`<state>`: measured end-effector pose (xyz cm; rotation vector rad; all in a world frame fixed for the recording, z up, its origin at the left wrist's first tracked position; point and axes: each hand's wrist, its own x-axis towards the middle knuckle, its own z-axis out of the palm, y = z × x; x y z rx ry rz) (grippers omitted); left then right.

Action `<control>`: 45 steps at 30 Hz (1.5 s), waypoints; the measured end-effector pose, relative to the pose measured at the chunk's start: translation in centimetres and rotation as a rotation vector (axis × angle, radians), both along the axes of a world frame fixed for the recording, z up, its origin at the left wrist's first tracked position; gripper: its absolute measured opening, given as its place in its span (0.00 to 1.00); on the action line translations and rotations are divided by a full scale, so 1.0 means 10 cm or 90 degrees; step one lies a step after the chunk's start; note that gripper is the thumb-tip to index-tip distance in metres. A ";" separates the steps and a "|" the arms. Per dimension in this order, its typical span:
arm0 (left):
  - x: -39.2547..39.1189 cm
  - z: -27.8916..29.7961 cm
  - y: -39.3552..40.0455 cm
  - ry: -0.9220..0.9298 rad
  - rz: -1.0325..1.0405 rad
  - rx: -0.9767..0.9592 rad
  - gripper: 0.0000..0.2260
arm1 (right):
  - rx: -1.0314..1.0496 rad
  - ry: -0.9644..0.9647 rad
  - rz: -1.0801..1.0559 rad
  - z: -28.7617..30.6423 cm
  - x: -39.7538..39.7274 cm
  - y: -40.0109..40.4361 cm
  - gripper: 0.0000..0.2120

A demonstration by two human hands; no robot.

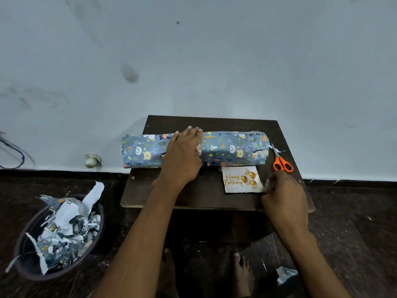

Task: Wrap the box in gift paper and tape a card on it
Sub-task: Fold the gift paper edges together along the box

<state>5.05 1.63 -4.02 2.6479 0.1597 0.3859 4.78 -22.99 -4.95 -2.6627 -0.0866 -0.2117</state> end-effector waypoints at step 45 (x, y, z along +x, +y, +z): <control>0.02 0.12 0.00 -0.048 0.079 -0.334 0.17 | 0.840 0.174 0.265 0.36 0.59 1.05 0.18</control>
